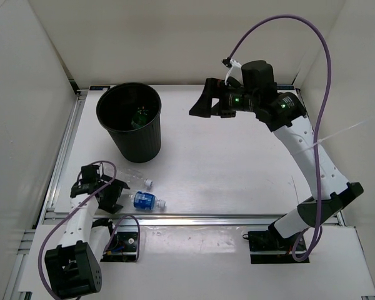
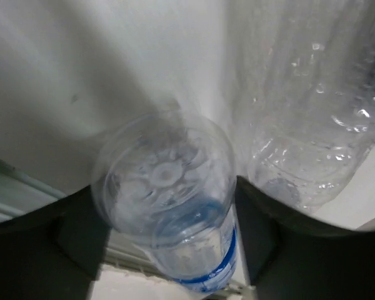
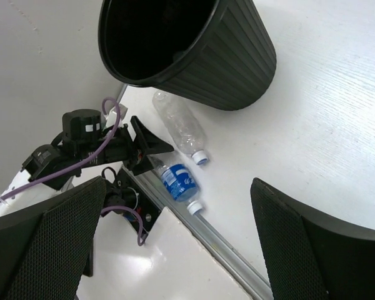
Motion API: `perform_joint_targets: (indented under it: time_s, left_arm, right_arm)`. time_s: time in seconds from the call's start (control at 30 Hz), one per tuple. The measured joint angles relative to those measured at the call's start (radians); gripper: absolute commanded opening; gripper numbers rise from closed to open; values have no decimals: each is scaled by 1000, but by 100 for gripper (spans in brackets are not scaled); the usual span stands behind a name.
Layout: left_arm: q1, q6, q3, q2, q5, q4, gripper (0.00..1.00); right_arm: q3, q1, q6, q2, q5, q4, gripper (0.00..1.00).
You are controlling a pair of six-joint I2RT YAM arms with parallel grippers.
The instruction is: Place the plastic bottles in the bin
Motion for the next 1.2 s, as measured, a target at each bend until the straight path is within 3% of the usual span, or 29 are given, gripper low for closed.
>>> perform_joint_targets:
  time_s: [0.1, 0.33, 0.63, 0.8, 0.97, 1.07, 1.2]
  left_arm:
    - [1, 4, -11, -20, 25, 2, 61]
    - [1, 22, 93, -55, 33, -135, 56]
    - [1, 80, 644, -92, 60, -409, 54]
    - [2, 116, 1002, -66, 63, -443, 55]
    - [2, 154, 1269, 24, 43, -326, 55]
    - [2, 172, 1326, 112, 6, -201, 55]
    - [1, 206, 1364, 283, -68, -88, 64]
  right_arm:
    - [-14, -13, -1, -5, -1, -4, 100]
    - [-48, -31, -2, -21, -4, -5, 100]
    - [-152, -64, -2, -89, -8, -4, 100]
    - [-217, -98, -2, -125, -8, -2, 100]
    - [-261, -133, -2, -149, -23, -5, 100]
    - [-262, -150, -2, -150, -34, -4, 100]
    - [-257, -163, -8, -150, -51, -6, 100]
